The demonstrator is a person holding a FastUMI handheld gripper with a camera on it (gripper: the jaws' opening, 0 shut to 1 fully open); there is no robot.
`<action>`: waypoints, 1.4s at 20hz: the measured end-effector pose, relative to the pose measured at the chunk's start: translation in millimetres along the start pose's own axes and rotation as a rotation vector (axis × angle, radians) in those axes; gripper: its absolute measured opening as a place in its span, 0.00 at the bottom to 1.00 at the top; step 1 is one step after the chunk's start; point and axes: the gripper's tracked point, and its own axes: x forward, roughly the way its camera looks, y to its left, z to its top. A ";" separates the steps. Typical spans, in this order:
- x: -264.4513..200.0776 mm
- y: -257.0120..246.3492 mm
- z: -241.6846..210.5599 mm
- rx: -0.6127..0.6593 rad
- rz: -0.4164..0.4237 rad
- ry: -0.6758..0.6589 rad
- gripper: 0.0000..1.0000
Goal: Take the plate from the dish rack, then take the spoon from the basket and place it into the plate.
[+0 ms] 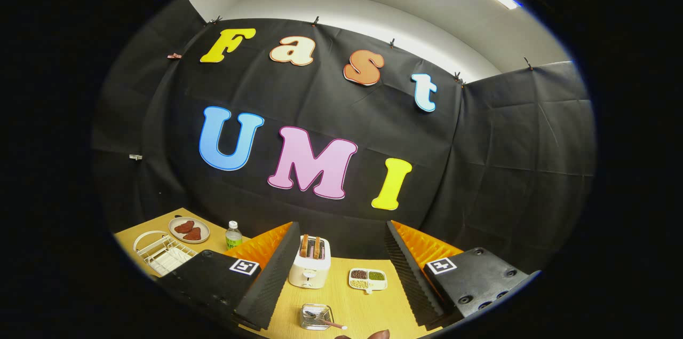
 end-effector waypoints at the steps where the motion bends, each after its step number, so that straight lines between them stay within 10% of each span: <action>1: 0.3 2.6 -0.9 0.002 0.004 0.002 0.97; 16: 26.3 120.8 -30.2 0.068 0.242 0.143 0.98; 28: 54.2 257.0 -154.9 0.205 0.376 0.622 0.98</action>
